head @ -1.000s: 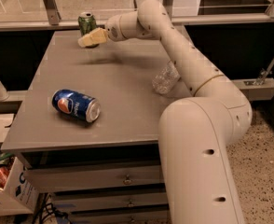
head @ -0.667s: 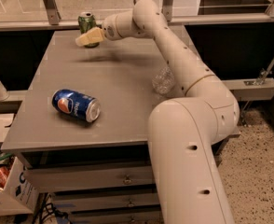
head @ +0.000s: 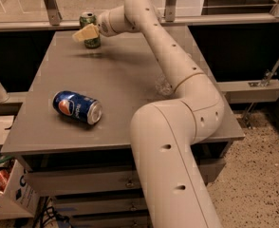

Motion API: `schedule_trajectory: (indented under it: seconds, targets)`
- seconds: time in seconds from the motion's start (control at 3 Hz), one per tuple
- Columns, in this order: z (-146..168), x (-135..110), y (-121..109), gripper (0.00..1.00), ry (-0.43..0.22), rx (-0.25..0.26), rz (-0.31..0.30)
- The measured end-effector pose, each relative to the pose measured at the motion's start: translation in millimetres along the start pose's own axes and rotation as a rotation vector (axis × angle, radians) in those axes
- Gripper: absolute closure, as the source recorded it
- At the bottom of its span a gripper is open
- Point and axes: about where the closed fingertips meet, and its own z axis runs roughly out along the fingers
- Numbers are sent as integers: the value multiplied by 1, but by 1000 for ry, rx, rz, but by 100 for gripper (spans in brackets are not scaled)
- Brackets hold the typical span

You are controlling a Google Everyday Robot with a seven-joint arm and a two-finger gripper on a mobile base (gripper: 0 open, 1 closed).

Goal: Move green can near pepsi can

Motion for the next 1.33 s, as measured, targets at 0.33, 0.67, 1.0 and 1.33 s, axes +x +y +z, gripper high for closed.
schedule_trajectory:
  seconds: [0.33, 0.67, 1.0, 1.33]
  targets:
    - [7, -3, -3, 42, 22, 19, 21]
    - [7, 0, -6, 63, 40, 29, 35]
    - [-2, 2, -12, 87, 47, 33, 61]
    - [-22, 3, -12, 100, 36, 2, 89]
